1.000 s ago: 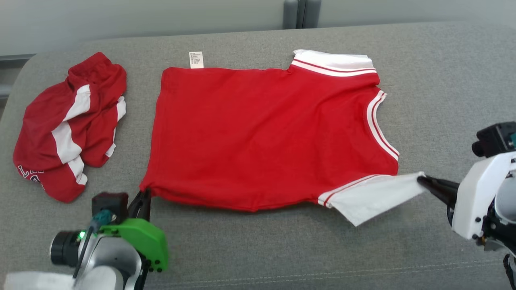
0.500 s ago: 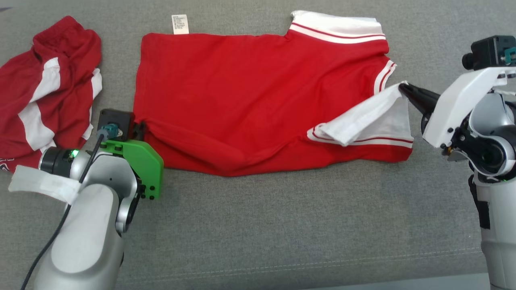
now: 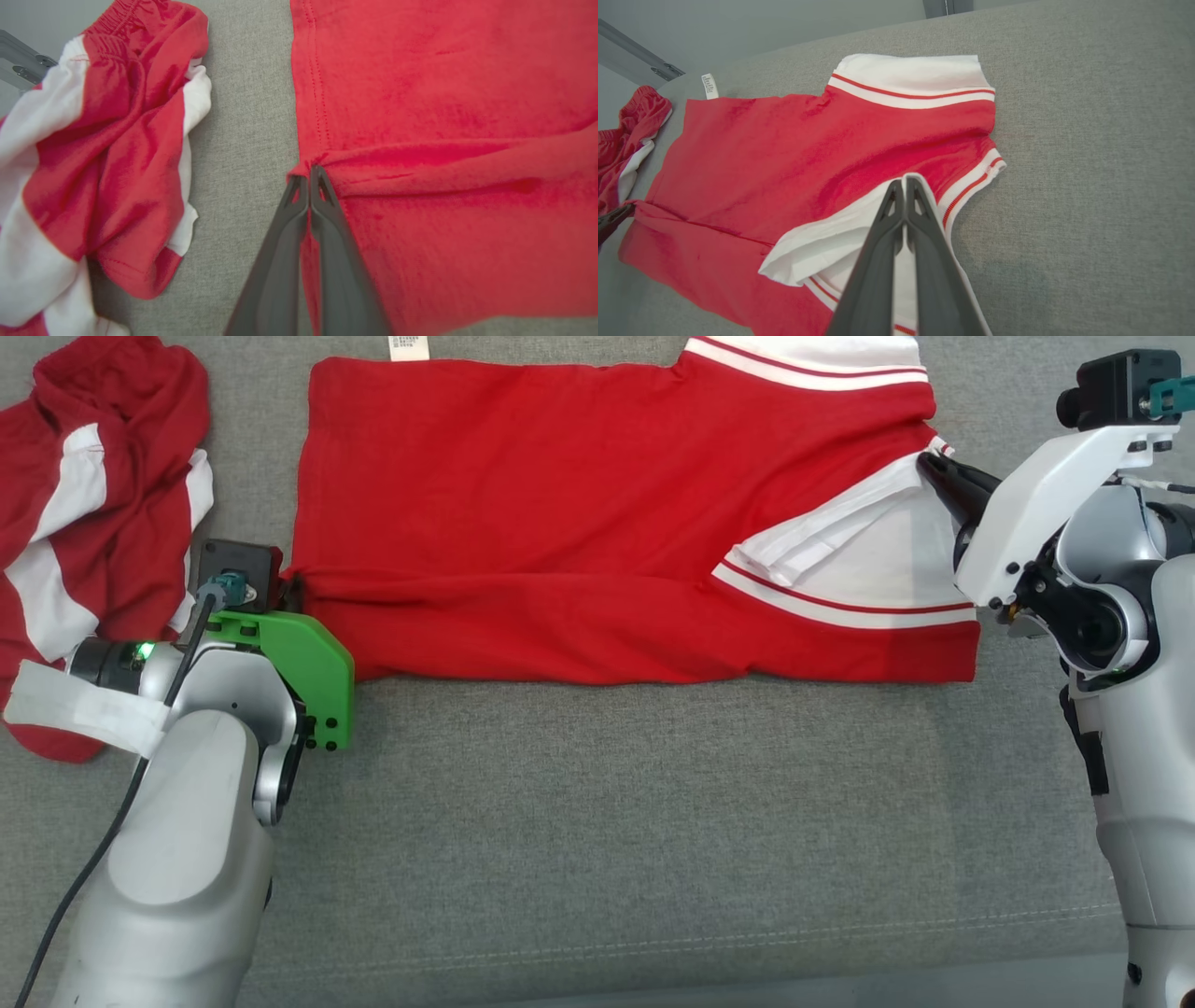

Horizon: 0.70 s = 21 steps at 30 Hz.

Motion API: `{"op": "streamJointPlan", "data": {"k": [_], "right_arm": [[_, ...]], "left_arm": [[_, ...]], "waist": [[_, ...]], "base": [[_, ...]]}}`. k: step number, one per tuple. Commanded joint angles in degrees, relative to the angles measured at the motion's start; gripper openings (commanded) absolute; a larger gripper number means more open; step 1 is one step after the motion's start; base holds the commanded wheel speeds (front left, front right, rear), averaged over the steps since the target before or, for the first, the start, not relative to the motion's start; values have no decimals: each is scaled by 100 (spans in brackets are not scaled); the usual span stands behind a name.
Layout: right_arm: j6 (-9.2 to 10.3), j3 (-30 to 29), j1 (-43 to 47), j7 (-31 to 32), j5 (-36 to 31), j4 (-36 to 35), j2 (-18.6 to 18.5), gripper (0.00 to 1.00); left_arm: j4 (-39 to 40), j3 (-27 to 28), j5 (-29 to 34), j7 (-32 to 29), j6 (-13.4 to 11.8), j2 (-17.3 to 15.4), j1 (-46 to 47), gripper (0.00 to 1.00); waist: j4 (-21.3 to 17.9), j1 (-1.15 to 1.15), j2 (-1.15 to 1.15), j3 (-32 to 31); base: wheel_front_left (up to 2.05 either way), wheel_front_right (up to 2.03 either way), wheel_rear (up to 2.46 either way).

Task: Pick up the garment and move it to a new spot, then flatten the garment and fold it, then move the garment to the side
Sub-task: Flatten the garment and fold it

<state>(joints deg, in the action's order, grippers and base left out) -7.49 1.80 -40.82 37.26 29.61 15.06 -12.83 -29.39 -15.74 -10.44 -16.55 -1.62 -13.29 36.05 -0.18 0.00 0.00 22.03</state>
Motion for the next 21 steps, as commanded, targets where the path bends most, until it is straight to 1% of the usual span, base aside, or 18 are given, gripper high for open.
{"op": "streamJointPlan", "data": {"k": [1, 2, 3, 4, 5, 9, 13, 16, 21], "right_arm": [[0, 36, -80, -76, 41, 55, -42, 0], [-1, 78, -87, -110, 58, 86, -67, 0], [-1, 116, -89, -151, 60, 124, -94, 0], [0, 102, -95, -245, 58, 153, -111, 2], [0, 95, -98, -325, 67, 170, -109, 100], [-1, 72, 50, -496, 45, 160, -156, 100], [0, -15, 371, -455, -161, -88, -269, 100], [0, -254, 782, -200, -373, -357, -245, 100], [0, -689, 1519, 272, -784, -970, -3, 100]], "left_arm": [[-62, -4, 4, 32, -39, 13, 102, 0], [-114, -7, -20, 32, -37, 31, 123, 0], [-146, -5, -54, 73, -15, 49, 137, 25], [-163, 5, -72, 138, -1, 63, 140, 100], [-184, 11, -110, 211, 22, 81, 128, 100], [-219, -11, -201, 476, 80, 148, 10, 100], [-101, 18, -261, 674, 39, 141, -262, 100], [-1, -6, -308, 535, -17, 108, -547, 100], [147, -82, -310, 239, -98, 78, -919, 100]], "waist": [[13, 0, 0, -3], [19, 0, 0, -8], [25, 0, 0, -17], [32, 0, 0, -32], [39, 0, 0, -48], [67, 0, 0, -181], [83, 0, 0, -362], [99, 0, 0, -481], [90, 0, 0, -525]], "base": [[0, 0, 0], [0, 0, 0], [0, 0, 0], [0, 0, 0], [0, 0, 0], [0, 0, 0], [0, 0, 0], [0, 0, 0], [0, 0, 0]]}}
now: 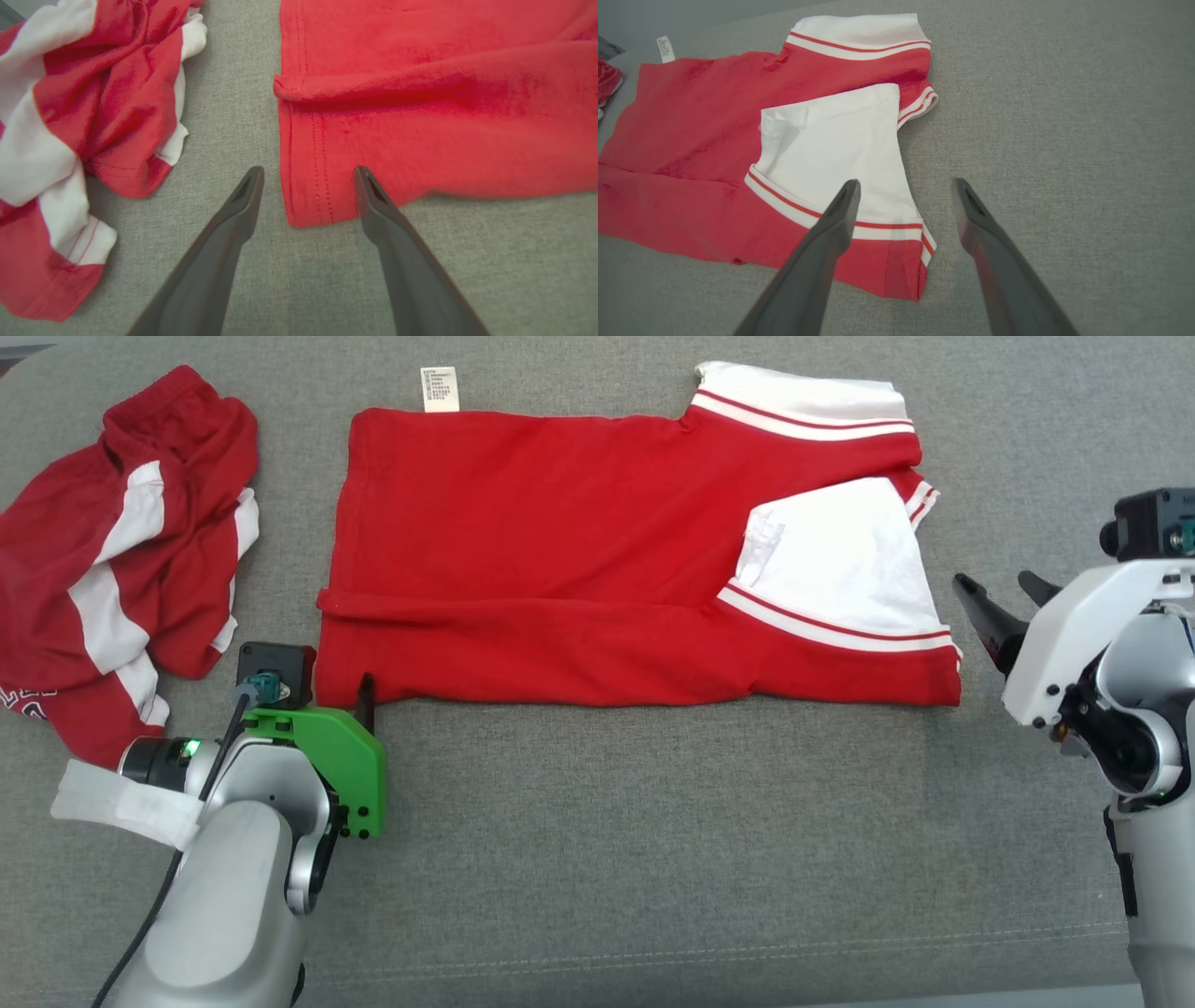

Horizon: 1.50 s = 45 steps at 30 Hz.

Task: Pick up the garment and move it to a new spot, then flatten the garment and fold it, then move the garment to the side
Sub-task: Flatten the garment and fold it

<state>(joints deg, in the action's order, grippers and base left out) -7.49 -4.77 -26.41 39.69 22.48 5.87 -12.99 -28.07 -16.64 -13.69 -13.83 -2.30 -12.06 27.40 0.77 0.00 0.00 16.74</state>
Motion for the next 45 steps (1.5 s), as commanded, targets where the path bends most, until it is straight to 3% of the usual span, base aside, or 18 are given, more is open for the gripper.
{"op": "streamJointPlan", "data": {"k": [1, 10, 17, 27, 28, 29, 30, 31, 33, 34, 35, 45], "right_arm": [[0, -84, 211, 94, -142, -163, 88, 100], [0, -270, 613, 284, -493, -490, 584, 100], [-1, -401, 643, 276, -1000, -293, 682, 100], [0, -392, 817, 555, -1004, 115, 858, 100], [1, -391, 856, 589, -1025, 162, 874, 100], [1, -419, 883, 588, -1038, 213, 889, 98], [2, -429, 894, 562, -1054, 253, 899, 89], [2, -440, 894, 535, -1070, 289, 914, 58], [4, -475, 866, 474, -1035, 351, 942, 26], [4, -481, 849, 440, -999, 377, 954, 9], [4, -473, 831, 408, -971, 395, 967, 0], [1, -550, 728, 239, -938, 391, 979, 0]], "left_arm": [[36, -12, 17, -78, -48, -42, -98, 100], [-22, -62, 90, -215, -237, -90, -19, 100], [-139, -171, 82, -233, -230, -1, 53, 100], [-335, -215, -30, -341, -227, 18, 102, 100], [-373, -218, -35, -369, -228, 10, 97, 90], [-406, -218, -59, -392, -214, 11, 87, 67], [-421, -219, -76, -397, -210, 13, 78, 48], [-430, -225, -88, -396, -204, 17, 68, 38], [-448, -241, -124, -403, -178, 42, 44, 5], [-449, -245, -146, -399, -168, 56, 34, 0], [-451, -249, -168, -406, -166, 65, 25, 0], [-337, -209, -334, -240, -144, 70, -155, 0]], "waist": [[-12, 0, 0, 17], [-100, 0, 0, 201], [-39, 0, 0, 310], [-5, 0, 0, 321], [-8, 0, 0, 316], [-13, 0, 0, 310], [-18, 0, 0, 307], [-25, 0, 0, 308], [-31, 0, 0, 309], [-32, 0, 0, 308], [-31, 0, 0, 306], [-6, 0, 0, 123]], "base": [[0, 0, 0], [0, 0, 0], [0, 0, 0], [0, 0, 0], [0, 0, 0], [0, 0, 0], [0, 0, 0], [0, 0, 0], [0, 0, 0], [0, 0, 0], [0, 0, 0], [0, 0, 0]]}}
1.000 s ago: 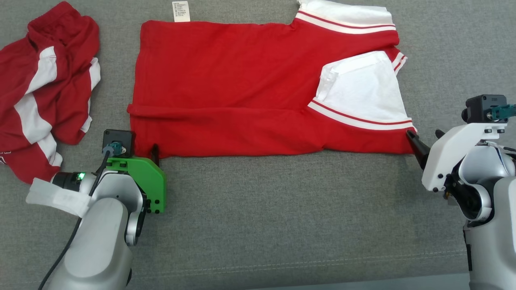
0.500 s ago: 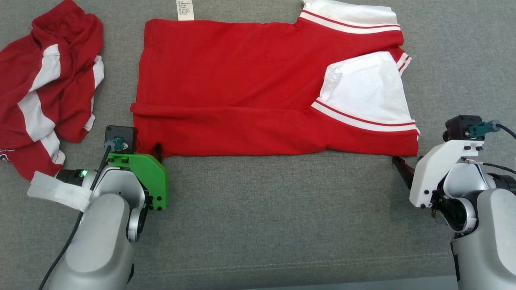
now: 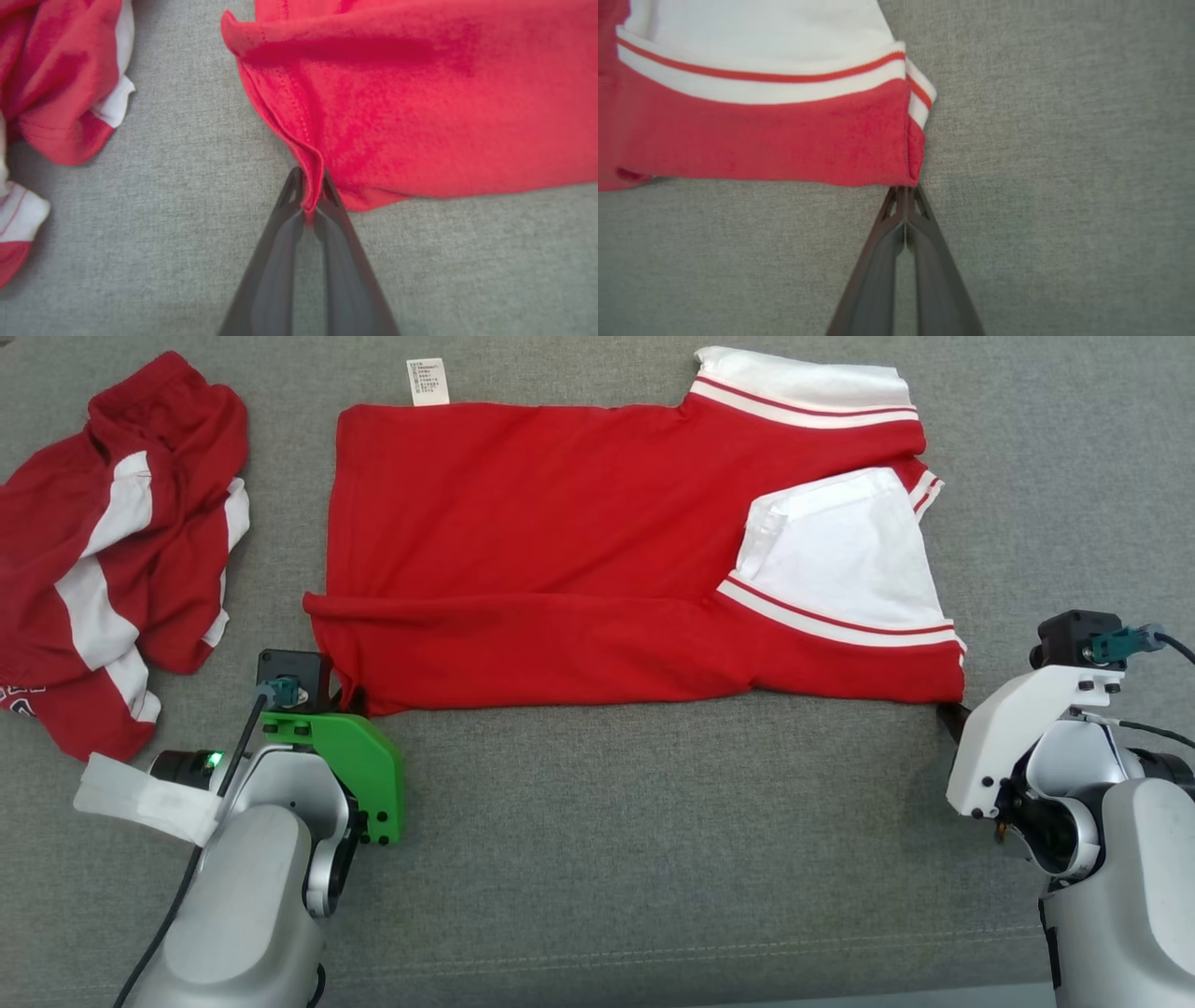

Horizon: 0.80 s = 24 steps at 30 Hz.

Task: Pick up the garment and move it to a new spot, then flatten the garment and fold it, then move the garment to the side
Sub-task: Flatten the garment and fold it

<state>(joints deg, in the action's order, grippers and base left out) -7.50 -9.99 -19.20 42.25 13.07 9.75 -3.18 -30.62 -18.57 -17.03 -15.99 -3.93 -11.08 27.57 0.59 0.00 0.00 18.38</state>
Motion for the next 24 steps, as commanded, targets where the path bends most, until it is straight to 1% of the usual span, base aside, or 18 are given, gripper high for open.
{"op": "streamJointPlan", "data": {"k": [1, 2, 3, 4, 5, 6, 7, 12, 20, 24], "right_arm": [[2, -71, 7, -28, -33, -2, -9, 0], [2, -103, 0, -59, -61, -14, -8, 18], [1, -116, 5, -42, -90, -15, -5, 81], [1, -116, 5, -42, -90, -15, -5, 81], [2, -138, 28, -18, -133, -35, -3, 100], [1, -167, 47, 0, -185, -73, -9, 100], [2, -183, 70, 17, -206, -109, -10, 100], [2, -304, 178, 183, -378, -417, -56, 100], [1, -423, 53, 97, -121, -759, 5, 100], [2, -306, 21, 139, -78, -683, 20, 100]], "left_arm": [[-77, -29, 3, -29, 8, -36, -193, 0], [-71, -37, -4, -35, -1, -37, -206, 0], [-66, -43, -12, -30, -11, -30, -216, 0], [-66, -43, -12, -30, -11, -30, -216, 0], [-63, -52, -20, -28, -23, -18, -220, 0], [-49, -52, -35, -7, -39, -1, -222, 15], [-26, -42, -49, 18, -63, 18, -215, 99], [12, -76, -45, 57, -84, 15, -193, 100], [144, -81, -80, 80, -151, -21, -201, 100], [172, -99, -106, 11, -163, -51, -180, 100]], "waist": [[17, 0, 0, -53], [22, 0, 0, -62], [26, 0, 0, -70], [26, 0, 0, -70], [31, 0, 0, -77], [36, 0, 0, -82], [41, 0, 0, -87], [44, 0, 0, -129], [46, 0, 0, -122], [55, 0, 0, -55]], "base": [[0, 0, 0], [0, 0, 0], [0, 0, 0], [0, 0, 0], [0, 0, 0], [0, 0, 0], [0, 0, 0], [0, 0, 0], [0, 0, 0], [0, 0, 0]]}}
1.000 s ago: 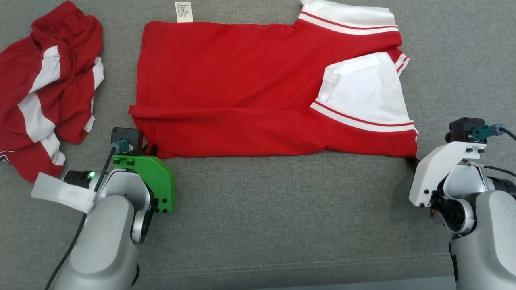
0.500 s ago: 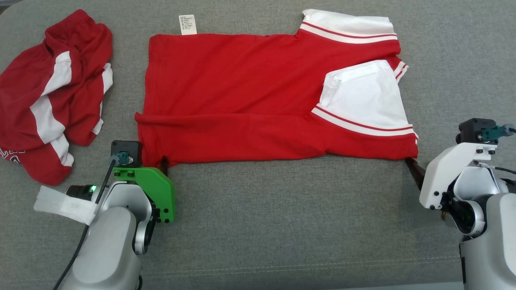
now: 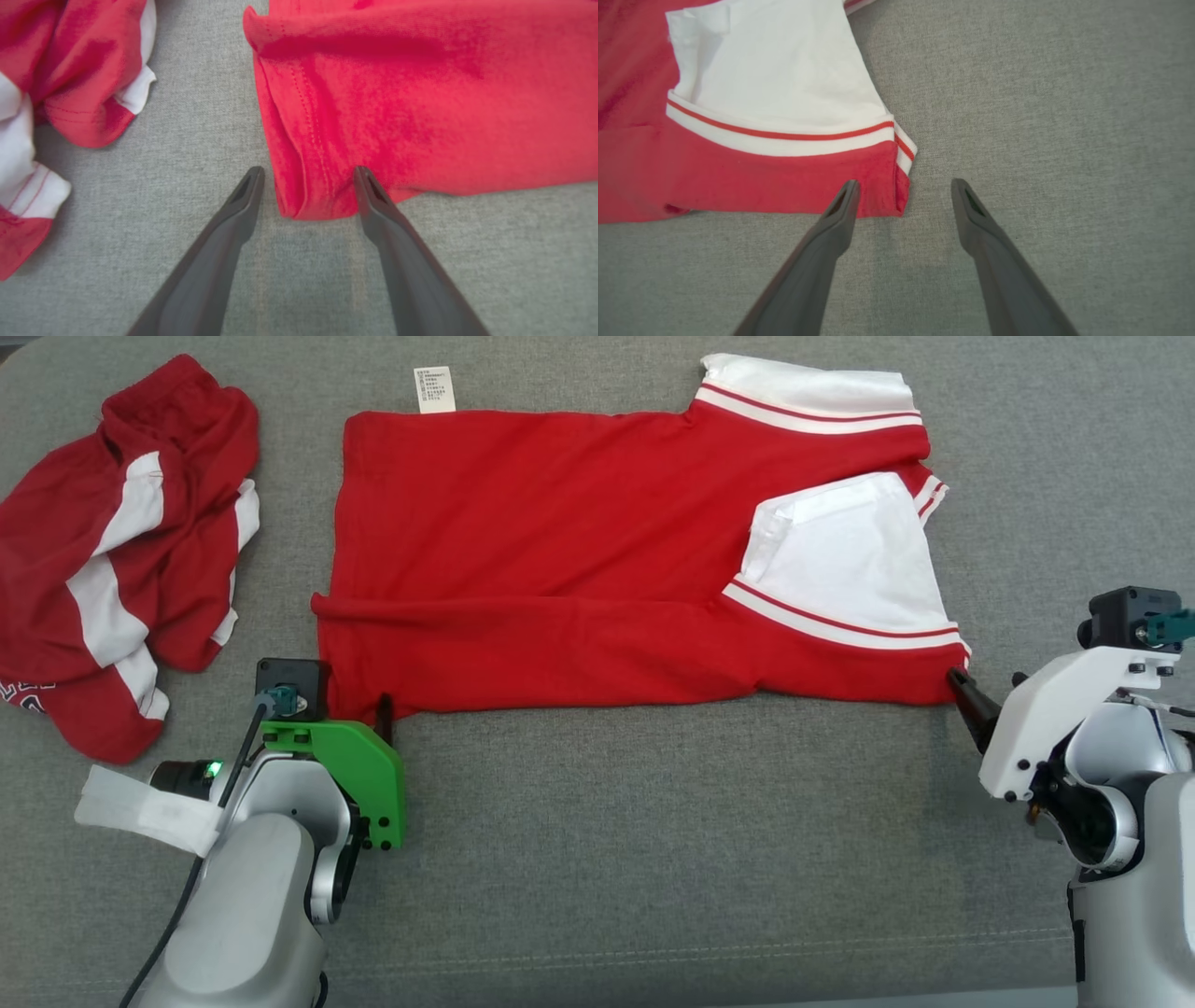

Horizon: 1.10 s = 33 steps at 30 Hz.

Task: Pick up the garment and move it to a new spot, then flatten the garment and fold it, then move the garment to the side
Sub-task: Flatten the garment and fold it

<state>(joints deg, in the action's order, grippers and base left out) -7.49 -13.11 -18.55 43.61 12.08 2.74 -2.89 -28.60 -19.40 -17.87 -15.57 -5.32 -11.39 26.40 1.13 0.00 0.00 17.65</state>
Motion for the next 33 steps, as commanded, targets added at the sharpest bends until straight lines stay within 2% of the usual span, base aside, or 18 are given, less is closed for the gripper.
{"op": "streamJointPlan", "data": {"k": [1, 9, 10, 11, 12, 13, 14, 15, 23, 28, 33], "right_arm": [[0, 32, -63, 10, 63, 88, -9, 100], [0, 92, -284, -231, 10, 721, -8, 100], [0, 87, -310, -262, 12, 799, -8, 84], [1, 95, -337, -295, 10, 876, -5, 48], [1, 87, -370, -320, -23, 958, -3, 36], [1, 78, -397, -350, -53, 1020, 0, 14], [1, 85, -413, -369, -86, 1087, 1, 0], [1, 96, -423, -388, -93, 1151, 3, 0], [3, 193, -336, -391, 4, 1155, 2, 0], [3, 169, -76, -199, 66, 709, -8, 0], [3, 188, 465, 297, 178, 70, -57, 0]], "left_arm": [[-39, -26, -27, -52, -22, -26, -44, 100], [-158, -94, -47, -14, 35, 11, 108, 100], [-179, -103, -54, -7, 36, 18, 129, 100], [-200, -109, -68, -9, 55, 27, 147, 100], [-231, -121, -70, -26, 68, 29, 162, 99], [-263, -136, -73, -46, 74, 26, 170, 48], [-297, -144, -83, -44, 82, 27, 184, 19], [-331, -158, -91, -44, 97, 29, 191, 0], [-390, -62, -328, -19, 172, 60, 30, 0], [-220, 29, -545, -75, 187, 9, -264, 0], [166, 52, -628, -242, 109, -120, -684, 0]], "waist": [[4, 0, 0, 40], [71, 0, 0, 223], [79, 0, 0, 238], [85, 0, 0, 251], [90, 0, 0, 264], [92, 0, 0, 274], [95, 0, 0, 280], [96, 0, 0, 282], [86, 0, 0, 169], [58, 0, 0, -65], [34, 0, 0, -289]], "base": [[0, 0, 0], [0, 0, 0], [0, 0, 0], [0, 0, 0], [0, 0, 0], [0, 0, 0], [0, 0, 0], [0, 0, 0], [0, 0, 0], [0, 0, 0], [0, 0, 0]]}}
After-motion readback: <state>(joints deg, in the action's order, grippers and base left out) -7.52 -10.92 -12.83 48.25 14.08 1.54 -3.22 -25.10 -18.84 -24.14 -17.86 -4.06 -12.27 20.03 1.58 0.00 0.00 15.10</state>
